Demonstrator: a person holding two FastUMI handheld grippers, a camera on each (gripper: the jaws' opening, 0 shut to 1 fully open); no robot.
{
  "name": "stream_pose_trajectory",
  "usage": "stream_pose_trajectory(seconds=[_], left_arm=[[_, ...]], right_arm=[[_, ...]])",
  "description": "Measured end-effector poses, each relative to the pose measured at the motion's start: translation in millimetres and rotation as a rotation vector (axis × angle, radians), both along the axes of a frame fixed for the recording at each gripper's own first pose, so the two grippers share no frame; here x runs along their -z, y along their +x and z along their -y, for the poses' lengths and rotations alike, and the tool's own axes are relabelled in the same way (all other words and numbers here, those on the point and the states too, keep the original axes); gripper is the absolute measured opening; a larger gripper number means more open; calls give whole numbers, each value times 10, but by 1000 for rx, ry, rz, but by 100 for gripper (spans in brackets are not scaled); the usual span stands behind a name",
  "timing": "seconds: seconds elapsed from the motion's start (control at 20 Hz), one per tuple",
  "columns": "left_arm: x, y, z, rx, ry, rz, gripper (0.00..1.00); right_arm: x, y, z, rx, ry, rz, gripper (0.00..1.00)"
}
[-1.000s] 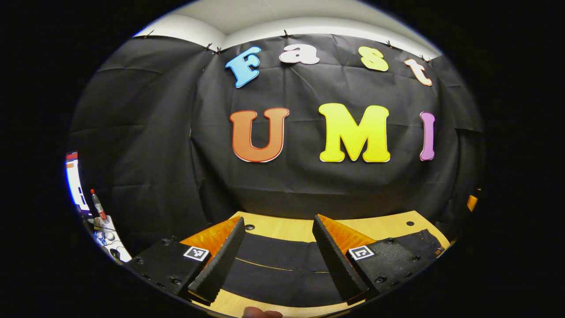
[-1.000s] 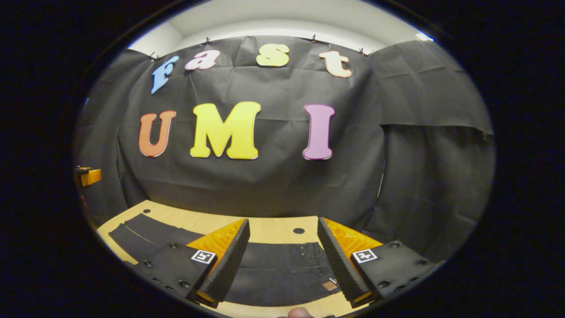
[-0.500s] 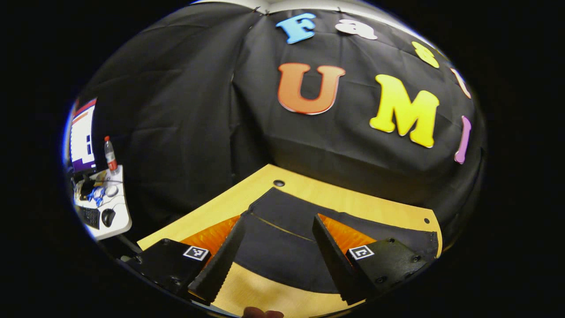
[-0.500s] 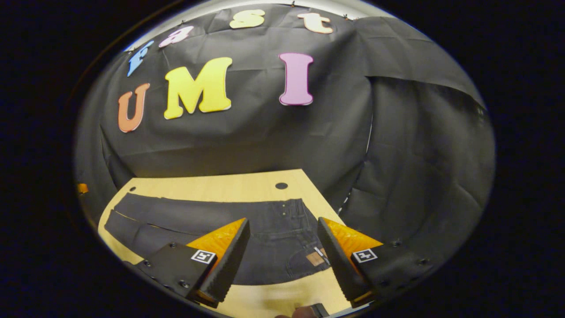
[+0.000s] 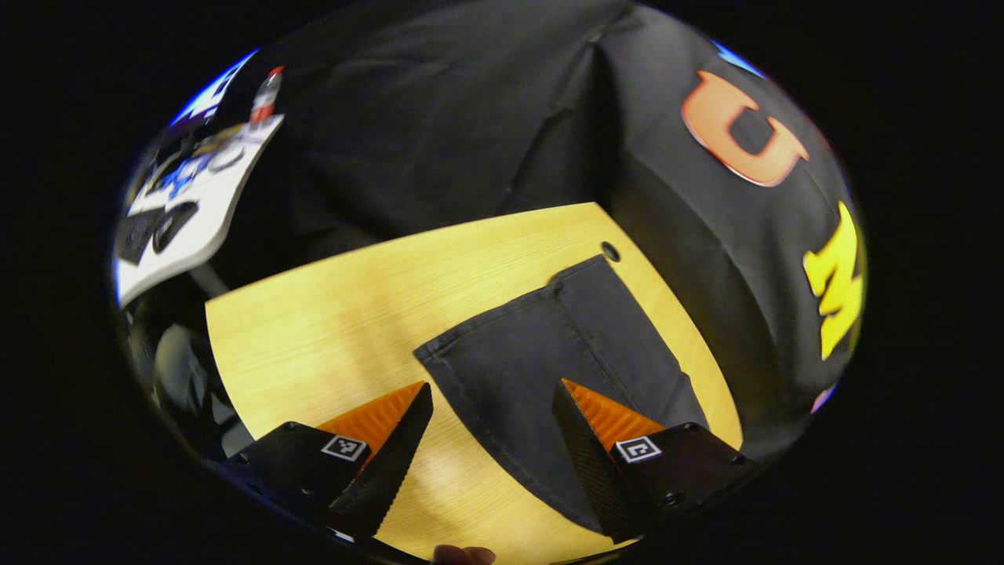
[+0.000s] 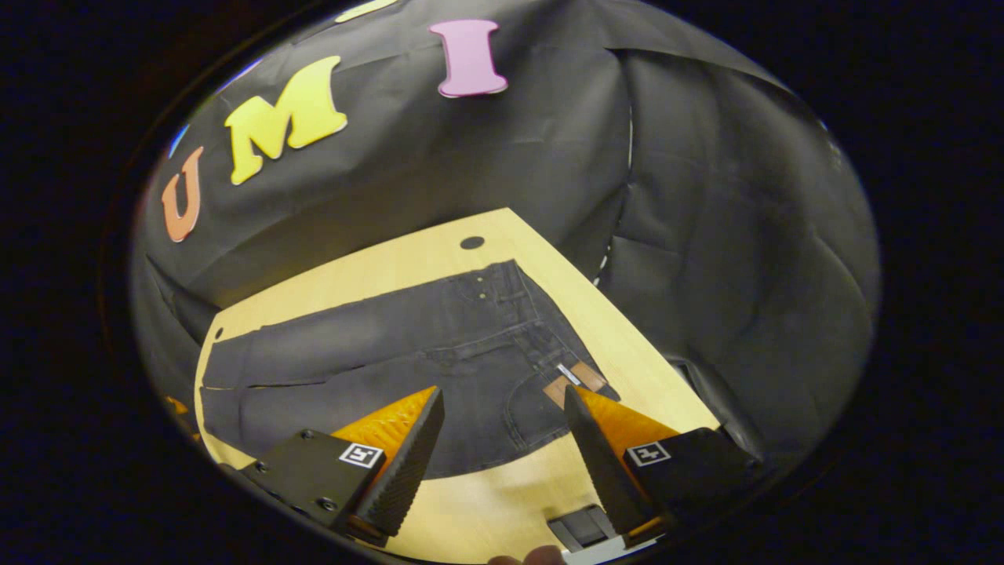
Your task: Grasp the waist and the cuffs of the jeans and fold them to make the two legs overlap; first hold the waist and fold one-third of the jeans toward the cuffs, then hold the cuffs and fold the remaining one-third in the same direction to finish folding.
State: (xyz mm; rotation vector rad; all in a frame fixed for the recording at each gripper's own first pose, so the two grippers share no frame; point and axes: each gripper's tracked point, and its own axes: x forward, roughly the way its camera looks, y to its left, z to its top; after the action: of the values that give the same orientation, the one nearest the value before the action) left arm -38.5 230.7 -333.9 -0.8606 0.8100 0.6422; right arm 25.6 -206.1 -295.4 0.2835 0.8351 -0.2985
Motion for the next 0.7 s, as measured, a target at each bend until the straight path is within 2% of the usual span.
stream_pose_trajectory(seconds=[0.1,0.2,0.3,0.4,0.5,0.65,0.7], left_arm=[[174,26,-27,-101,-131,-23,99],[287,58,-52,-169,-211,-48,99],[339,69,-76,-198,-239,-77,100],[346,114,-97,-200,-242,-96,99],[387,170,-91,-189,-241,-120,100],[444,263,-117,-187,-242,-148,99],[455,329,-140,-195,-243,-146,100]], right_arm=[[96,-24,95,64,46,-35,96],[185,-82,198,126,87,-70,96],[252,-104,256,165,115,-100,94],[309,-121,292,188,129,-121,100],[352,-126,302,195,135,-140,94],[378,-106,315,200,138,-155,94],[376,-95,321,200,140,-159,99]])
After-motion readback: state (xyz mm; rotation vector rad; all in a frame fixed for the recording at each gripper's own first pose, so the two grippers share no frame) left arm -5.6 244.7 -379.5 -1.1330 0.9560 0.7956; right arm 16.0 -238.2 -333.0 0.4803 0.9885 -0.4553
